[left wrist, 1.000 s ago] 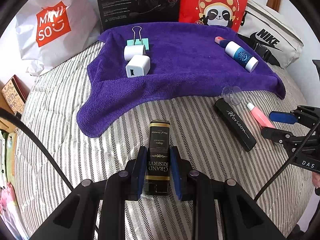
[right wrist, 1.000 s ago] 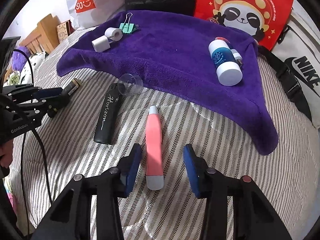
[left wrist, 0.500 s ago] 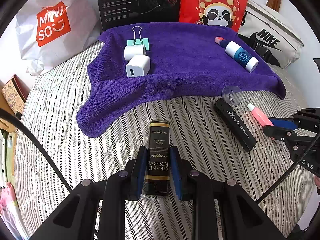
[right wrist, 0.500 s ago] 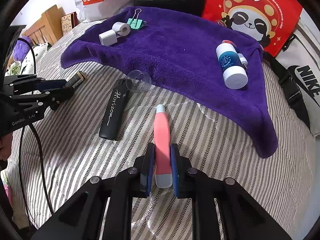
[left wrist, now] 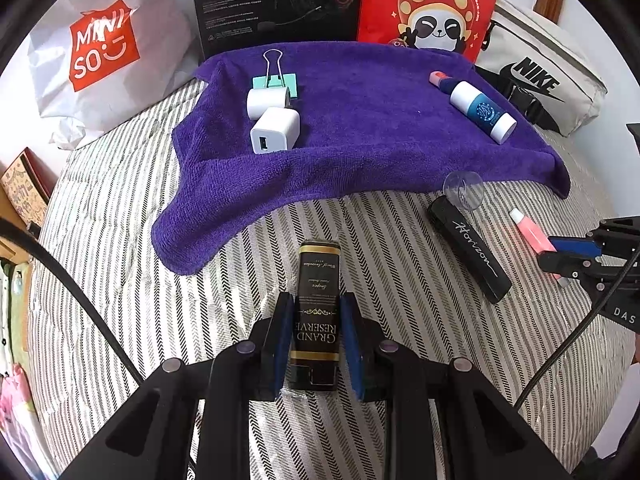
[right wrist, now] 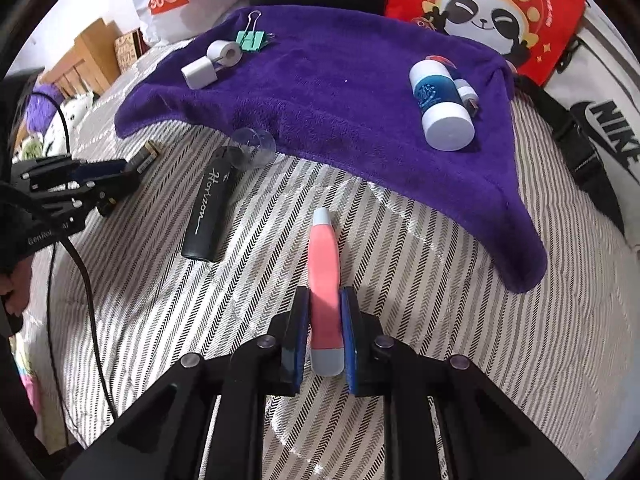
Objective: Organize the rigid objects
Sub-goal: 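Lift the pink tube with the right tool while the left tool carries the black tube, then lower the black tube onto the towel while the right tool lowers the pink tube, then open both tools to release the black and pink tubes on the towel, then grasp the black Horizon tube lying on the bed with the left tool, then grasp the clear plastic cap on the bed with the right tool while the left tool holds the Horizon tube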
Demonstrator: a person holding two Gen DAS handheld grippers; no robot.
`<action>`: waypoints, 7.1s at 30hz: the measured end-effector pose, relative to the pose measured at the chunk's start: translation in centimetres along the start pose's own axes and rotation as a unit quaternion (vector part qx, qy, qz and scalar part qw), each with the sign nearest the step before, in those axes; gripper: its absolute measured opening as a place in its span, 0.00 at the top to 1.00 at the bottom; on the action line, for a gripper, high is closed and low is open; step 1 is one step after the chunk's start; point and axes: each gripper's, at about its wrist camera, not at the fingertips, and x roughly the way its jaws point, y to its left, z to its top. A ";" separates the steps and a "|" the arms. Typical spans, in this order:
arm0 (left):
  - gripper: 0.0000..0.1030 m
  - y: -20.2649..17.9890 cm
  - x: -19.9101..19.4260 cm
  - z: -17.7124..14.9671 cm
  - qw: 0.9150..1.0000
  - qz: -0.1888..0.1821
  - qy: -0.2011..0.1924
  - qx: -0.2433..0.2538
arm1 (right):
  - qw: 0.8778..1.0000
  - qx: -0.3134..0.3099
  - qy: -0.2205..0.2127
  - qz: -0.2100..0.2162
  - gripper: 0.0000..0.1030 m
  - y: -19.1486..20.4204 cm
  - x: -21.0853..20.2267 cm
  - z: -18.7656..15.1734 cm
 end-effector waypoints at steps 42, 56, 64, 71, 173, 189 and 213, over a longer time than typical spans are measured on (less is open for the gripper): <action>0.78 0.4 -3.9 5.2 0.998 -0.035 -0.050 0.002 | 0.996 0.038 -0.078 0.027 0.85 -4.1 -6.4 4.1; 0.78 0.2 -1.9 9.7 0.998 -0.049 -0.044 0.005 | 0.995 0.055 -0.079 0.028 0.85 -6.0 -4.8 6.8; 0.78 0.8 2.2 12.5 0.997 -0.067 -0.015 -0.018 | 0.993 0.076 -0.079 0.034 0.85 -7.2 -3.4 8.3; 0.78 1.0 4.8 13.5 0.998 -0.061 0.001 -0.024 | 0.995 0.067 -0.067 0.020 0.85 -6.9 -1.8 9.9; 0.46 -6.2 1.6 3.4 0.997 -0.068 0.027 -0.022 | 0.989 0.113 -0.085 -0.034 0.60 -7.6 -8.7 -1.5; 0.45 -6.6 1.2 2.5 1.000 0.005 0.011 0.012 | 0.987 0.141 -0.077 -0.016 0.60 -8.1 -8.2 -5.0; 0.79 -8.4 1.2 1.9 0.999 -0.010 -0.011 0.046 | 0.994 0.110 -0.025 -0.011 0.59 -5.8 -5.0 -5.3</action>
